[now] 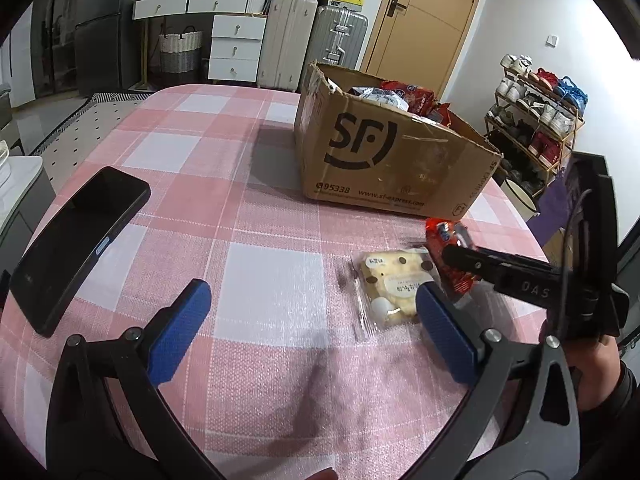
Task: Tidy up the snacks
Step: 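Grasp the small red Oreo pack with the right gripper, then grasp the white cookie pack with the left gripper while the right holds the Oreo pack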
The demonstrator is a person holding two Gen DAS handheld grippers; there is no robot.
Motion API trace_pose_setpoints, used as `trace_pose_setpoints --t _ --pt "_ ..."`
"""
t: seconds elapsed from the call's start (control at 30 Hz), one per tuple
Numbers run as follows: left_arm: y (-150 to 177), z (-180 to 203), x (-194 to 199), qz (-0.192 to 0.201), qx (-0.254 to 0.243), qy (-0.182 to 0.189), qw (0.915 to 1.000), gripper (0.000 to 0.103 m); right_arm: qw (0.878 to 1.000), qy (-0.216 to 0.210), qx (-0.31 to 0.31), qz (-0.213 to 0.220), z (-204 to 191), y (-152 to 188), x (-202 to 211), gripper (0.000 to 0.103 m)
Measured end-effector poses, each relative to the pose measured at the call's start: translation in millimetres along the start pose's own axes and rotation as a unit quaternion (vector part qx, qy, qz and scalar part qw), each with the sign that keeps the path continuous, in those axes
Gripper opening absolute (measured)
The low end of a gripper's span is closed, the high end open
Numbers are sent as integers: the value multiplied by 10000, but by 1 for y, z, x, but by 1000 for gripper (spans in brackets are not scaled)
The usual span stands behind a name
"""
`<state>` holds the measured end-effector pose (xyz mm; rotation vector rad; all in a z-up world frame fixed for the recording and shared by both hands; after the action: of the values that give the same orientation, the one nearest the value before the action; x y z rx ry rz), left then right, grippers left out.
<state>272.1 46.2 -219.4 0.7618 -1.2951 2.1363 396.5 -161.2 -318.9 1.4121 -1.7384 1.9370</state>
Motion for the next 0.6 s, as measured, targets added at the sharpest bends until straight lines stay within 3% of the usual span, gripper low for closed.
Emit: trace_pose_setpoints --t 0.6 --pt "11 13 6 -205 -157 -114 9996 102 9974 -301 -229 611 3 6 53 43"
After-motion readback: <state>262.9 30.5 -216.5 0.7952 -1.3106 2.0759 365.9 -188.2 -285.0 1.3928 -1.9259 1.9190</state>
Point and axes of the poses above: each gripper's, at about its wrist camera, not at the fingertips, and x roughly against the way its jaws point, z to its right, y to its underside, the point moved 9 cm from there along -x, roughly the way its jaws point, and after that the axes turned 14 degrees about x, right-handed, at the moved point
